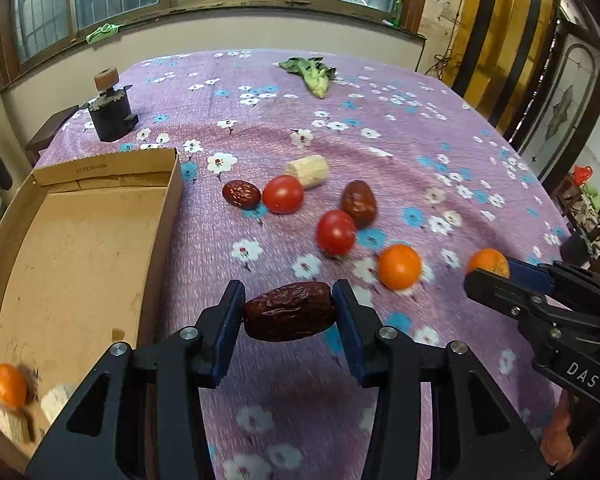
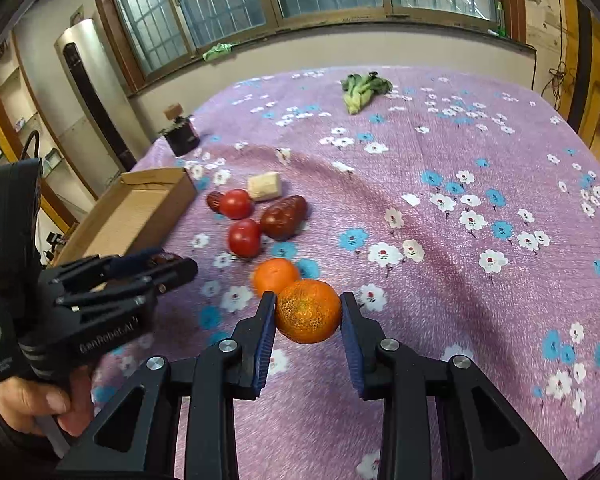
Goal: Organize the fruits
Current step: 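Carry the red date and the orange in both grippers over the tray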
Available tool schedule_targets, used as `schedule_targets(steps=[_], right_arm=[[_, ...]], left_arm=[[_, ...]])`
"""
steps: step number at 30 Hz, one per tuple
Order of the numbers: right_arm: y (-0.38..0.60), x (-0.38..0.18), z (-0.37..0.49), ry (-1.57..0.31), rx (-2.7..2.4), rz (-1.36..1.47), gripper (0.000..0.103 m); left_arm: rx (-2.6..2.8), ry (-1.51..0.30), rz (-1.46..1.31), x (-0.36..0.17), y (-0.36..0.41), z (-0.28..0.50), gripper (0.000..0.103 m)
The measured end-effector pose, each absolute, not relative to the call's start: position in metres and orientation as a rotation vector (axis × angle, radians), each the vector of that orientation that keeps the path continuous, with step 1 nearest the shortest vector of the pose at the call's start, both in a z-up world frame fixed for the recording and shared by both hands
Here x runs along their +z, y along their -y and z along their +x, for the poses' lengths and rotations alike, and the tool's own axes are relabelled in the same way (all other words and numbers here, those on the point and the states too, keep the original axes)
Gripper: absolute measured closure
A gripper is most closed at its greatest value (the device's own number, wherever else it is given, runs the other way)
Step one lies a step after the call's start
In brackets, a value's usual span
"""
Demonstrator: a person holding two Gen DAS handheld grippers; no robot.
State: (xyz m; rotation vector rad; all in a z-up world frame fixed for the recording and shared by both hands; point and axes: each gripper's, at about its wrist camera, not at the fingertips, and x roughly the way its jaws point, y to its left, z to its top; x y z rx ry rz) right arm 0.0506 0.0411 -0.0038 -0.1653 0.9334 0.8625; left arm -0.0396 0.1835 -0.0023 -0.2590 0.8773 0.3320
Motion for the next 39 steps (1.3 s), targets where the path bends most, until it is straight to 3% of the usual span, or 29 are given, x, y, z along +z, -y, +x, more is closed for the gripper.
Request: schedule_targets(steps=[39], right_arm=[[-0.085,0.017,-0.040,-0.896,0.992,-0.251,0.071]], left_arm=[[0.425,-0.785,-0.311,0.026,-0.206,-0.142,0.059]])
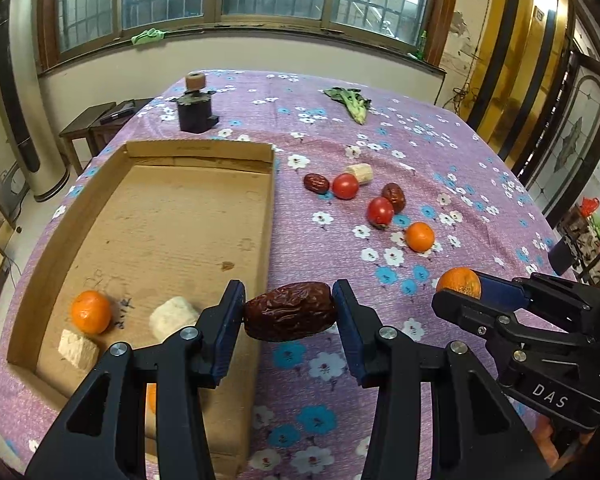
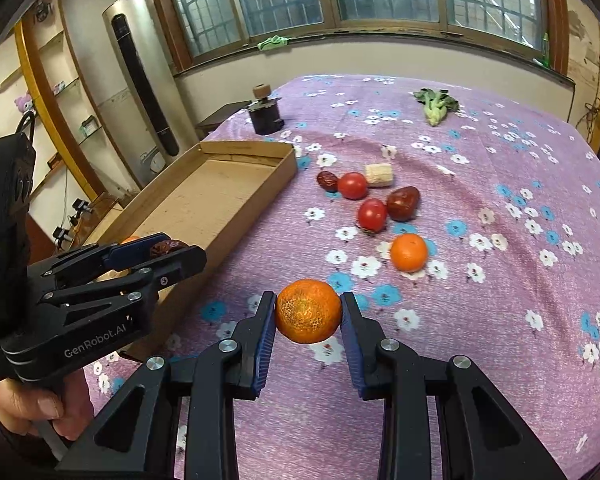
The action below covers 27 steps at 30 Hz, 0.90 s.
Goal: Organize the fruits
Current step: 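Carry the red date and the orange in both grippers over the tray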
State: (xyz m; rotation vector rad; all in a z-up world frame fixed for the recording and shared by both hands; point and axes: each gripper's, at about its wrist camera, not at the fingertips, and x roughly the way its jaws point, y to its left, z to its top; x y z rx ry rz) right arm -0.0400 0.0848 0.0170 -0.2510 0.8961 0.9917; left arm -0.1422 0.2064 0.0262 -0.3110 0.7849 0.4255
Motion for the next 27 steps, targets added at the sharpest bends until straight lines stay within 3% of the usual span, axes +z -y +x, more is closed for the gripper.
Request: schedule_targets(steps=[27], right_arm=[[-0.155,0.020,-0.068,-0.890,1.112,-0.311,0.071]], left_arm=[[0.537,-0.779,-0.378,0.023,-0.269,-0.175,0.059]])
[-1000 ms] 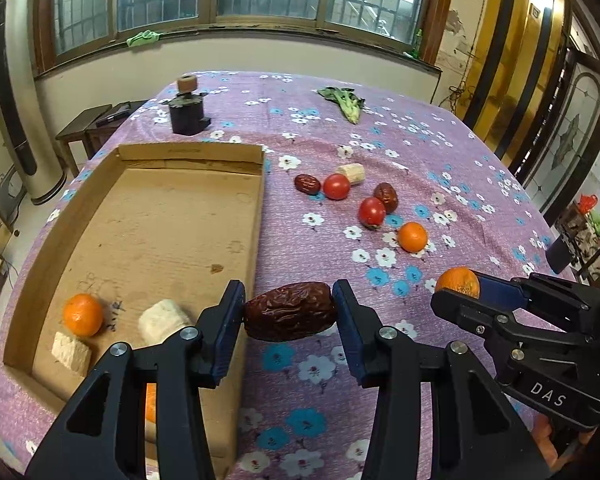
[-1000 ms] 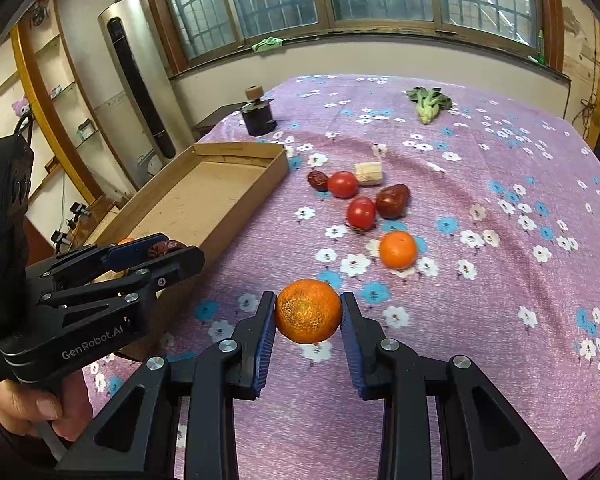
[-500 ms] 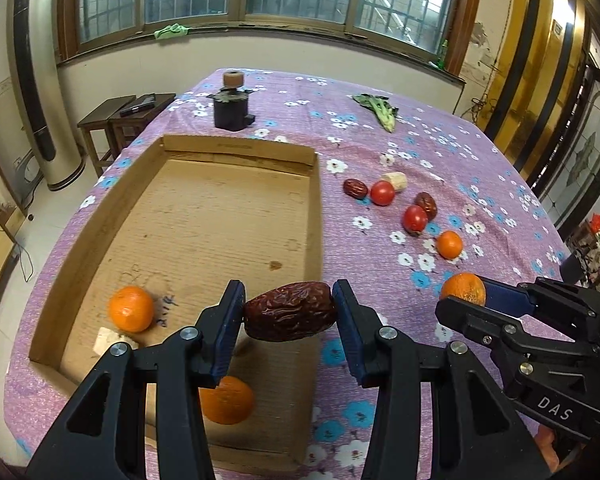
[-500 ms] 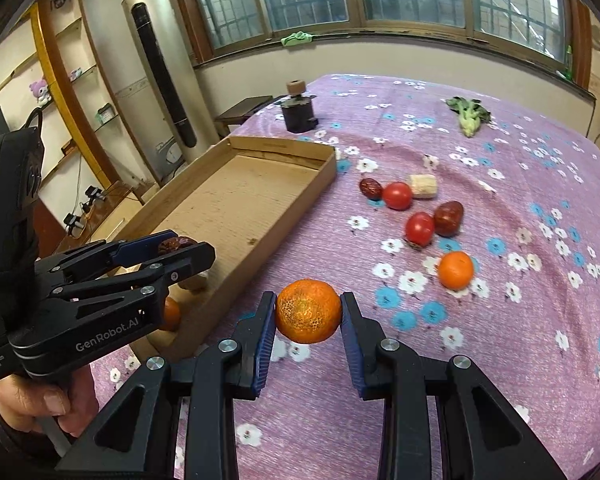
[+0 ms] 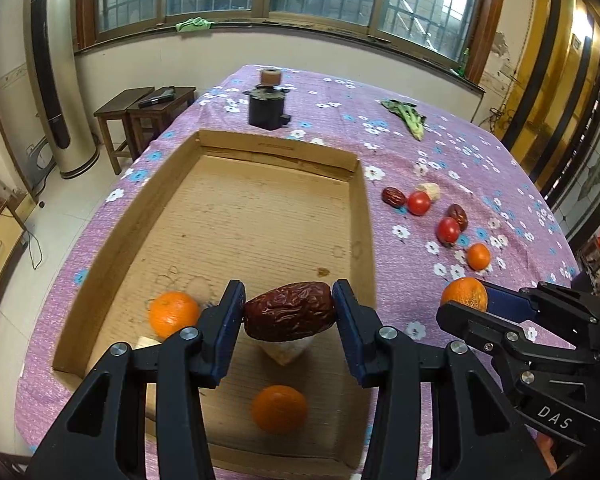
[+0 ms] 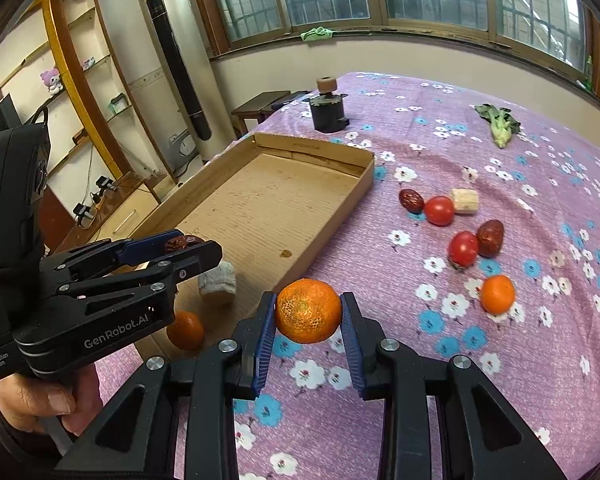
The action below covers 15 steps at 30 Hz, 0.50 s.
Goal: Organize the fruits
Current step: 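Carry the red date and the orange in both grippers over the tray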
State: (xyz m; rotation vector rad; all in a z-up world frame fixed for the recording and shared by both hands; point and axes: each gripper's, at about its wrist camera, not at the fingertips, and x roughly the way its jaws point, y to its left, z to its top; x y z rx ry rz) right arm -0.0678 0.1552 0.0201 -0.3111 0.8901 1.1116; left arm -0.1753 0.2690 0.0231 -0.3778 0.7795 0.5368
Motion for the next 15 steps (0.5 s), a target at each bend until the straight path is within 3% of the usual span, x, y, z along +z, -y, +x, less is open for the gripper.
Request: schedule_targets(steps=[15], right_arm=[[-0.226,0.007,-0.078,-0.917,1.193,-0.355,0.071]], left_arm=[[0.629,-0.788,-0.436,0.022,-0.332,-0.181,0.059]])
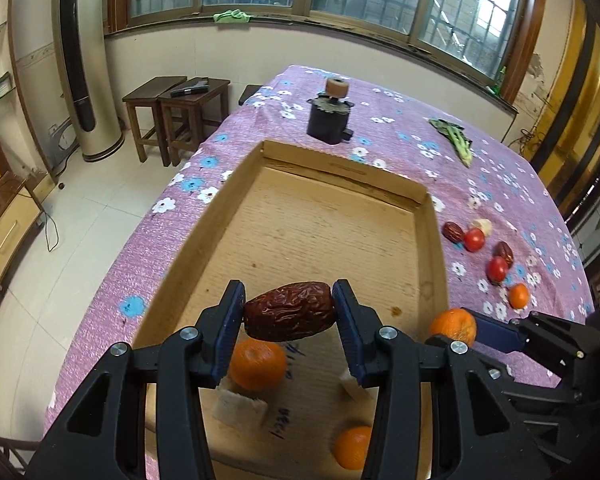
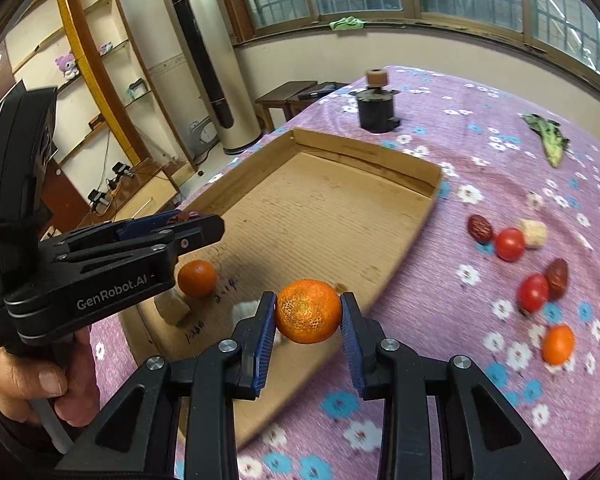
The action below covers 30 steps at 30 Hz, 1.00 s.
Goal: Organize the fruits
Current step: 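Carry the red date and the orange in both grippers over the tray, then open both grippers to drop the date and orange into the tray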
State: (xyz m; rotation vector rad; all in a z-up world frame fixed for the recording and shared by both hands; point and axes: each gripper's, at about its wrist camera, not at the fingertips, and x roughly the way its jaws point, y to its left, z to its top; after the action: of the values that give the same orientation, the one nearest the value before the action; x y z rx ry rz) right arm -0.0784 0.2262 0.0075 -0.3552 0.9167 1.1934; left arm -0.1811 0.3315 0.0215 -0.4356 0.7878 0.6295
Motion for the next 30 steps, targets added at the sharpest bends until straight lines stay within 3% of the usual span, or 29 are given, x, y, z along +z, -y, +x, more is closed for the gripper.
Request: schedule_targets(steps=[25,28,30], right_arm=[[-0.282,-0.033,-0.073,-0.966,1.203,-0.493,0.068],[-0.281,-0.032,-0.075,-0.960,1.204,-0.497,0.064],[-0.278,-0.029,-0.074,-0.955,1.206,-0.485,0.055]], left_arm=[[0.702,-0.986,-0.508,-0.023,-0.362,-0.158,0.059],[0.713,-0.983,-0.528,-0.022,-0.364,-0.161,0.059],[0.718,-0.975,-0.545,-0.021,-0.364,-0.164,0.059]])
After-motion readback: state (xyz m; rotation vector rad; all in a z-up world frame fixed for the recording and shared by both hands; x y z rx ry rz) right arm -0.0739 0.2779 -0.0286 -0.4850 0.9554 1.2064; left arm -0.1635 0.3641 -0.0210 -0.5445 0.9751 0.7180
